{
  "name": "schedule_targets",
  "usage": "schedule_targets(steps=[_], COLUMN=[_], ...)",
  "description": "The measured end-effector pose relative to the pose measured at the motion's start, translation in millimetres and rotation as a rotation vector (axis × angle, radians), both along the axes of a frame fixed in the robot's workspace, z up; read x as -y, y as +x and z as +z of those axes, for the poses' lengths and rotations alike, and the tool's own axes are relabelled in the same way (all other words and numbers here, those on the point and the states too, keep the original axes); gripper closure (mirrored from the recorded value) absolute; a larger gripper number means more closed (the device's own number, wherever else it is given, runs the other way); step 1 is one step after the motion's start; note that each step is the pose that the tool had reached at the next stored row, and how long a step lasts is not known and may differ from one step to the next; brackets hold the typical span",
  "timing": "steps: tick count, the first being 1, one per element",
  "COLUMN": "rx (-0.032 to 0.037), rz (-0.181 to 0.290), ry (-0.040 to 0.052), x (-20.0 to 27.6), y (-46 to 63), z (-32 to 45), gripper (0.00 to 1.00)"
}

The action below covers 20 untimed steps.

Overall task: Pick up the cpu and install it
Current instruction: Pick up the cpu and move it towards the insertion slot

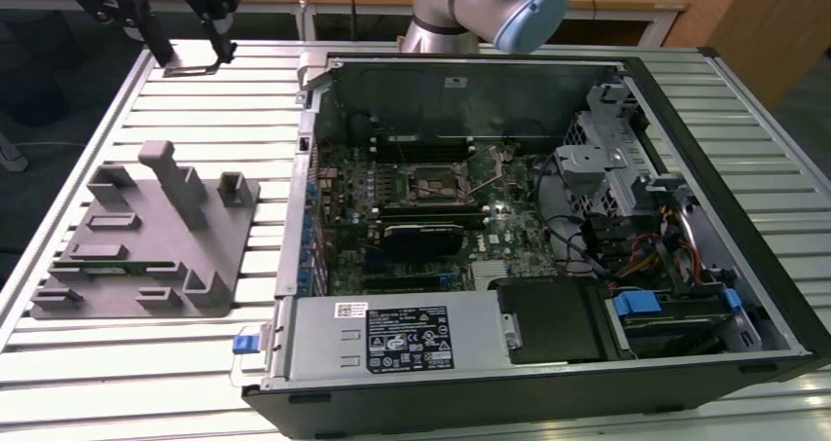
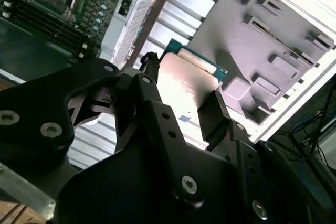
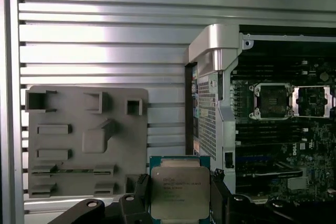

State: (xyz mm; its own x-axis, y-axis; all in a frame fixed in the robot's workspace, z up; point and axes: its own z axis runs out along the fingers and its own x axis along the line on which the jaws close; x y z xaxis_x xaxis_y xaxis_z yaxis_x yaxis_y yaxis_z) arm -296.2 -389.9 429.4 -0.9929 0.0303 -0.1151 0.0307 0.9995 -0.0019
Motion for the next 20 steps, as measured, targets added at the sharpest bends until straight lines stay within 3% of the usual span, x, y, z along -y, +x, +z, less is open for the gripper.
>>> schedule_targets(steps=[20], rx=[-0.0003], rz=[0.0], ry=[0.0], x=[0.0], y=[53.2], z=[-0.1], gripper=[0.45])
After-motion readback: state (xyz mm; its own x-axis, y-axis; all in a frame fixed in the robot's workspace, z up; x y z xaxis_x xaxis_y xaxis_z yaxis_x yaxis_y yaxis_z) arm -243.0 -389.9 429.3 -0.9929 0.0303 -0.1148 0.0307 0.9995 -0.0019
